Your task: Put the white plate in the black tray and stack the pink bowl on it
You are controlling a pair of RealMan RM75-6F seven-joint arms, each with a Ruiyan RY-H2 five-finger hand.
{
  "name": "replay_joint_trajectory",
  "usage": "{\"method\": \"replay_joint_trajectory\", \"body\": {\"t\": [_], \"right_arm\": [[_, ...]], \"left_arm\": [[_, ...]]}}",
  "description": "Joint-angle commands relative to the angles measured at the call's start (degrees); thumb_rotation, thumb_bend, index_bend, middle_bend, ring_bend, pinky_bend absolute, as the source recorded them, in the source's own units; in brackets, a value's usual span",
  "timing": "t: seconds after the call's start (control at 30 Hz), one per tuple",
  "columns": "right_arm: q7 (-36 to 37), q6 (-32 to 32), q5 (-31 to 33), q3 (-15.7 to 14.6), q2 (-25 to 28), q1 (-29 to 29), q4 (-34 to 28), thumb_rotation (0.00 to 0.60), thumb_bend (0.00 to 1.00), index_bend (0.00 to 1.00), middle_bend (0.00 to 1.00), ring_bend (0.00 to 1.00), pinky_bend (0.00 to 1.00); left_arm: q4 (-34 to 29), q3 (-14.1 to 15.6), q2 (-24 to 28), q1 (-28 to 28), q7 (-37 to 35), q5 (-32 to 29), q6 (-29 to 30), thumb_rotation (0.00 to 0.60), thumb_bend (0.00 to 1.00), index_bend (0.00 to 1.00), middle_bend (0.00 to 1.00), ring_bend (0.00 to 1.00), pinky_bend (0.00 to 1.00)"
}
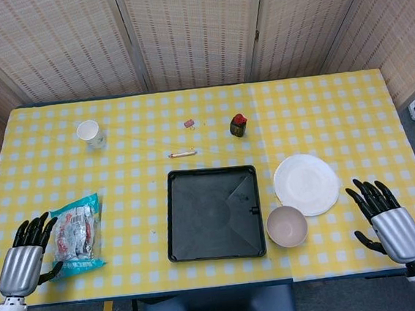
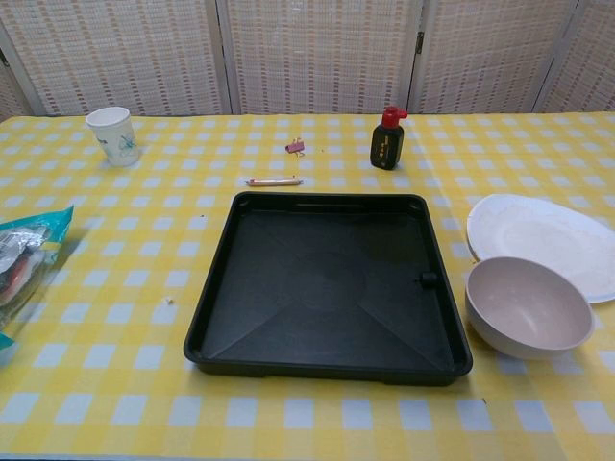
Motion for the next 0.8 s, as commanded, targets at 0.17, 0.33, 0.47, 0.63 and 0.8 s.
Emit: {"method": "replay_joint_trajectory", "body": {"t": [0.17, 0.33, 0.47, 0.63, 0.8], "right_arm": [[0.2, -0.2, -0.1, -0.1, 0.1, 0.1, 0.3, 0.6, 0.29, 0.0, 0.0, 0.0, 0.0], [0.8, -1.9, 0.5, 0.2, 0.2, 1.0, 2.8, 0.6, 0.29, 0.02, 0.0, 0.0, 0.0], [4.3, -5.1, 2.4, 1.0, -0.1, 2.8, 8.3, 0.6, 0.29, 0.19, 0.0, 0.0, 0.0], [11.8, -7.4, 3.3, 1.8, -3.9, 4.9, 19.1, 0.6, 0.29, 0.38, 0.0, 0.0, 0.04], [14.6, -6.6, 1.7, 1.8, -10.4, 6.3, 30.5, 0.6, 0.29, 0.42, 0.0, 0.01, 0.04]], "left_arm": [[-0.1, 0.0, -0.1, 0.0, 0.0, 0.4, 0.4, 0.6, 0.26, 0.0, 0.0, 0.03, 0.01], [-0.4, -0.1, 0.1, 0.0, -0.1, 0.4, 0.8, 0.6, 0.26, 0.0, 0.0, 0.03, 0.01], [-0.1, -0.2, 0.1, 0.0, -0.1, 0.1, 0.5, 0.6, 0.26, 0.0, 0.0, 0.03, 0.01], [0.0, -0.3, 0.0, 0.0, 0.1, -0.2, 0.5, 0.6, 0.26, 0.0, 0.0, 0.03, 0.01], [0.0, -0.4, -0.1, 0.0, 0.3, -0.5, 0.2, 0.6, 0.26, 0.0, 0.0, 0.03, 0.01]]}}
